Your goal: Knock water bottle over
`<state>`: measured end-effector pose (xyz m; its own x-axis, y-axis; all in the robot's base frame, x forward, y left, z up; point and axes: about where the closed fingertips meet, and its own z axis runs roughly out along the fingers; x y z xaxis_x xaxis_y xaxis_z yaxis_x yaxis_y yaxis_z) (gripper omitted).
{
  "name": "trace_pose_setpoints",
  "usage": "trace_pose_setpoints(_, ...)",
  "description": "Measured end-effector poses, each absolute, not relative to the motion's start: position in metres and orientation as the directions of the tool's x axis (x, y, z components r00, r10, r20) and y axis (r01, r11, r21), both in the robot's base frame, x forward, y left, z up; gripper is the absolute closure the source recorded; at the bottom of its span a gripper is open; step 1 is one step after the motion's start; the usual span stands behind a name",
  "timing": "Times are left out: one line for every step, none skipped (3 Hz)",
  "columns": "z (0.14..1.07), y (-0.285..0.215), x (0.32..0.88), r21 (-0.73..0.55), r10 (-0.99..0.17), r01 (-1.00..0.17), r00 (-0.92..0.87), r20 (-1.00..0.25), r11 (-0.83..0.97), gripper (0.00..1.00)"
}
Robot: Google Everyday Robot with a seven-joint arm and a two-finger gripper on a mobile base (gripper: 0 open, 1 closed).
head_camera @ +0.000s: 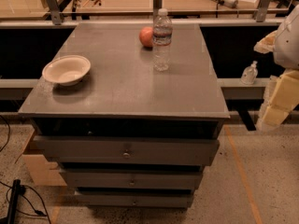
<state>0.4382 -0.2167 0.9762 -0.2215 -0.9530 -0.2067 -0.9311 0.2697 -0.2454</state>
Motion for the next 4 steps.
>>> trace_pose_setpoints(0.979, -0.215, 0.441, -0.26, -0.95, -0.926, -0.22, -0.221, 0.274, 0.0)
trace_pose_setpoints(0.979, -0.215, 0.441, -0.261, -0.95, -0.926, -0.219, -0.222, 0.275, 0.0)
trace_pose_setpoints(0.972, -0.208, 0.463, -0.263, -0.917, -0.912, -0.221, -0.331, 0.315, 0.0)
trace_pose_setpoints(0.945, -0.182, 0.535, -0.196, -0.734, -0.878, -0.221, -0.642, 0.436, 0.0)
